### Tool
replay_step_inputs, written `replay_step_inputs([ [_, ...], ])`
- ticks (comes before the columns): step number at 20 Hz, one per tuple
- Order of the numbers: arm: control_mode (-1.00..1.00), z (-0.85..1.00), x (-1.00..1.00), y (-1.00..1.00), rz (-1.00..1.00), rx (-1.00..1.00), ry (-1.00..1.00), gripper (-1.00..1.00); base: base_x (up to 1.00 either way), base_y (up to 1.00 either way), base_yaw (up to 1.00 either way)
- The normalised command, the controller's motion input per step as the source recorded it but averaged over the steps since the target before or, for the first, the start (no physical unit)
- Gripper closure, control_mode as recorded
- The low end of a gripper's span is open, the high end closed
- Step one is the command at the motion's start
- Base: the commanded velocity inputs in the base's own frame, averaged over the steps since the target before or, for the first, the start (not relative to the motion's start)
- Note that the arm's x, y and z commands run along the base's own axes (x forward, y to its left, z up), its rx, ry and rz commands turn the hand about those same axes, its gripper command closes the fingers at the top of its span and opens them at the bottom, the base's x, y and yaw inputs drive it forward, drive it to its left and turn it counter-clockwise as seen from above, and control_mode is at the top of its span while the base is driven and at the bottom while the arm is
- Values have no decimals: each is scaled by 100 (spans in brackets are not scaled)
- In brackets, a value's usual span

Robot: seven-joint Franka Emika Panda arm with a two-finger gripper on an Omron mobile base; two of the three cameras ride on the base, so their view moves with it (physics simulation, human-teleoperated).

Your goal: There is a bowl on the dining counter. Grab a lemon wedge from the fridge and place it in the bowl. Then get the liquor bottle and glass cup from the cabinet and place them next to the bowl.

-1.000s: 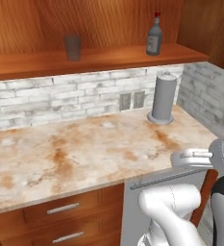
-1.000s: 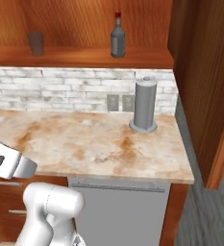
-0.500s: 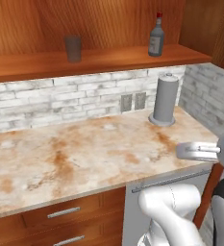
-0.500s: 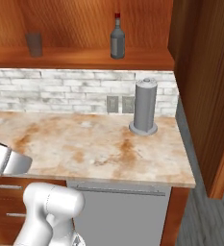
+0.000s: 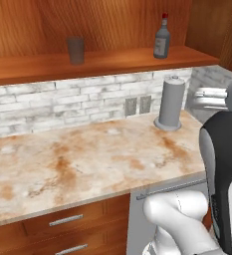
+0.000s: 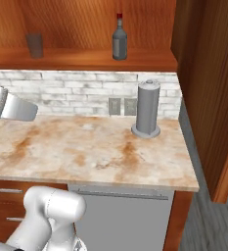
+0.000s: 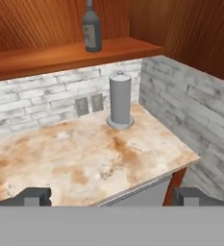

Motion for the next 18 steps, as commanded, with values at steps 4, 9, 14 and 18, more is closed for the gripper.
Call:
replay_step_inputs([
  [4,-100,29,85,-18,3,-7,-17,-100,0,0,0],
  [9,-100,-9,86,-26,6,-9,-18,-100,0,0,0],
  [14,-100,-41,38,-5,10,-10,-28,-100,0,0,0],
  [18,-100,11,9,-3,9,-6,-26,-100,0,0,0],
])
